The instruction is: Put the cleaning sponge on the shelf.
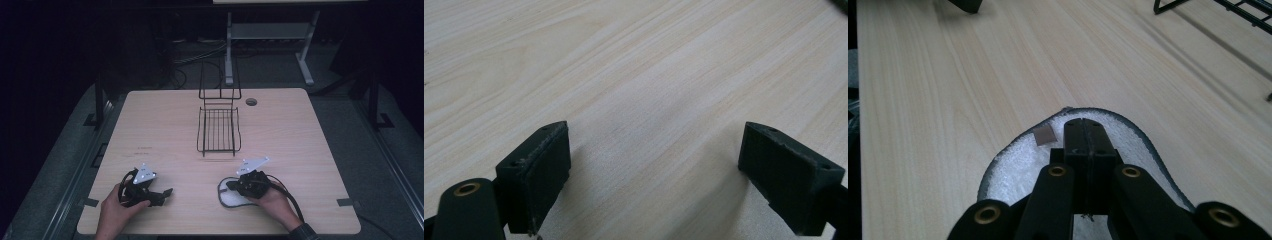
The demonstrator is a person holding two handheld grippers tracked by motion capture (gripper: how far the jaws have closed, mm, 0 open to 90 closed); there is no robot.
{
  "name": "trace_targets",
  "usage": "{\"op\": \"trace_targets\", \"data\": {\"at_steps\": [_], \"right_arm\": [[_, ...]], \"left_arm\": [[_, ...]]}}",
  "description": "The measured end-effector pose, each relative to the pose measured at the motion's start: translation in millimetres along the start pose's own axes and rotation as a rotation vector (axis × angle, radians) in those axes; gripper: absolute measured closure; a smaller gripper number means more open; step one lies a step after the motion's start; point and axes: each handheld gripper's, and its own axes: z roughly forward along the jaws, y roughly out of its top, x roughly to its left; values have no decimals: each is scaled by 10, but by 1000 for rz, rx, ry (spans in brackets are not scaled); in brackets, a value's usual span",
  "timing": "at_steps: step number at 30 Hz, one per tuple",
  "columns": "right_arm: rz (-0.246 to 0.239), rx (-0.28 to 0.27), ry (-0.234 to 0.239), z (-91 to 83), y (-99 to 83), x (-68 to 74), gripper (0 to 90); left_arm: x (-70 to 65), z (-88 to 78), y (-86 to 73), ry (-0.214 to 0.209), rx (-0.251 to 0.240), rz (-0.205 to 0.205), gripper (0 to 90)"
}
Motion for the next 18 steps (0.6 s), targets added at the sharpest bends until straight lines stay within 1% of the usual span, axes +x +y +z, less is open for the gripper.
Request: {"op": "trace_targets", "data": {"at_steps": [9, 14, 15, 16, 17, 18], "right_arm": [[14, 5, -20, -27, -15, -44, 900], [31, 8, -45, -74, -43, -117, 899], [35, 8, -53, -97, -58, -155, 900], [35, 8, -53, -97, -58, -155, 900], [49, 9, -62, -120, -71, -186, 899], [49, 9, -62, -120, -71, -186, 899]], "left_arm": [[0, 0, 0, 0, 0, 0, 125], [1, 0, 0, 0, 0, 1, 125], [1, 0, 0, 0, 0, 1, 125], [1, 0, 0, 0, 0, 1, 125], [0, 0, 0, 0, 0, 1, 125], [0, 0, 0, 0, 0, 1, 125]]}}
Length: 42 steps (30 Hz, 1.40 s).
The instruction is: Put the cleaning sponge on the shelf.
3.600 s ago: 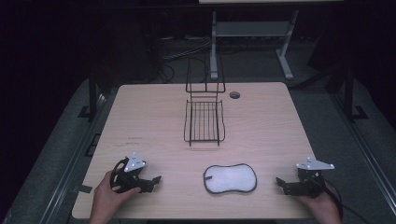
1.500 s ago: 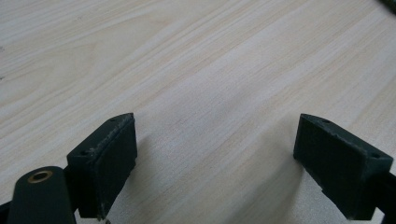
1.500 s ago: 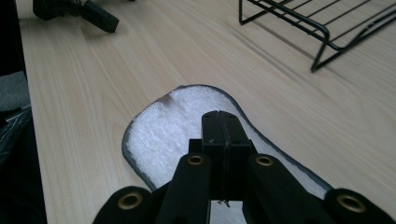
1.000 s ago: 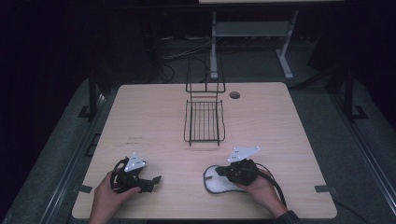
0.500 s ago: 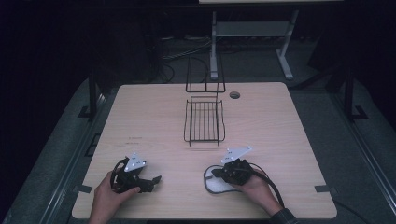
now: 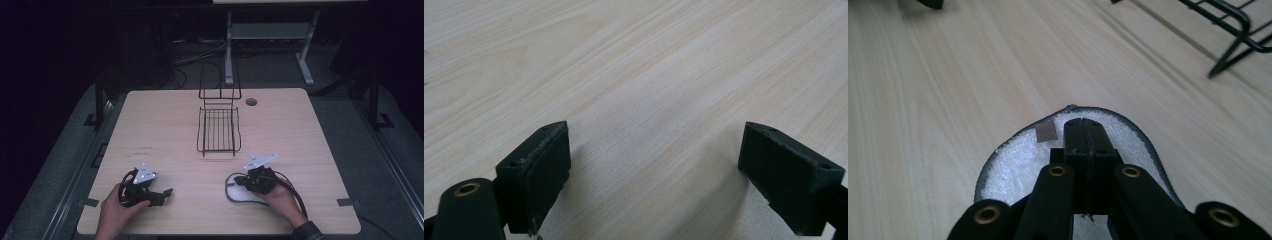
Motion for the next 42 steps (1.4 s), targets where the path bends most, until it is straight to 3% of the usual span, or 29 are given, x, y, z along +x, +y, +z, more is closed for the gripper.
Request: {"op": "trace_targets", "data": {"at_steps": [32, 42], "right_arm": [[172, -30, -154, -372, -281, -655, 899], [186, -63, -147, -504, -305, -666, 889]], "left_arm": [[0, 0, 0, 0, 0, 0, 125], [0, 0, 0, 0, 0, 0, 125]]}}
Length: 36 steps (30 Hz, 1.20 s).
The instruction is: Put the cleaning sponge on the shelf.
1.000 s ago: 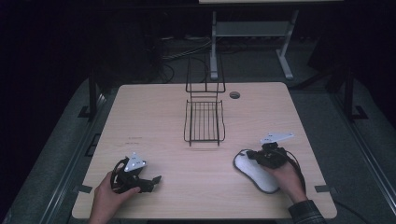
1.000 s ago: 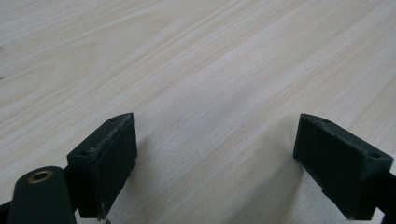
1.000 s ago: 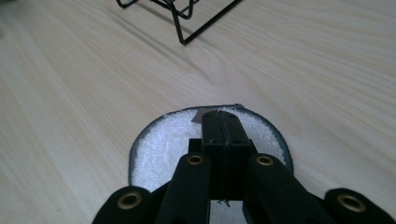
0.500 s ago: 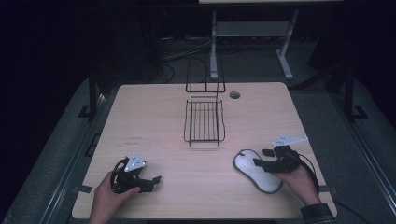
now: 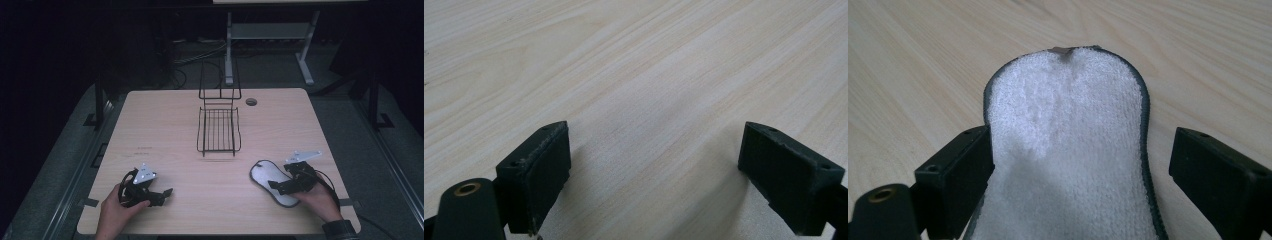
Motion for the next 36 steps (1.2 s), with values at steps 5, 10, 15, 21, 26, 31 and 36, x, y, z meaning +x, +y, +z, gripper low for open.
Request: {"op": "trace_targets", "data": {"at_steps": [5, 10, 15, 21, 26, 31, 36], "right_arm": [[-7, 14, -12, 32, -12, -11, 103], [-14, 29, -9, 65, -14, 0, 103], [-20, 44, -9, 98, -22, 10, 103], [-26, 56, -12, 117, -25, 19, 105], [-19, 62, 11, 124, -31, 13, 143], [-28, 63, 22, 124, -33, 16, 168], [-33, 59, 33, 116, -34, 16, 205]], "left_arm": [[0, 0, 0, 0, -1, 0, 126], [0, 0, 0, 0, 0, 0, 126], [0, 0, 0, 0, 0, 0, 126], [0, 0, 0, 0, 0, 0, 126], [-1, 0, 0, 0, 0, 0, 126], [-1, 0, 0, 0, 0, 0, 126], [-1, 0, 0, 0, -1, 0, 126]]}}
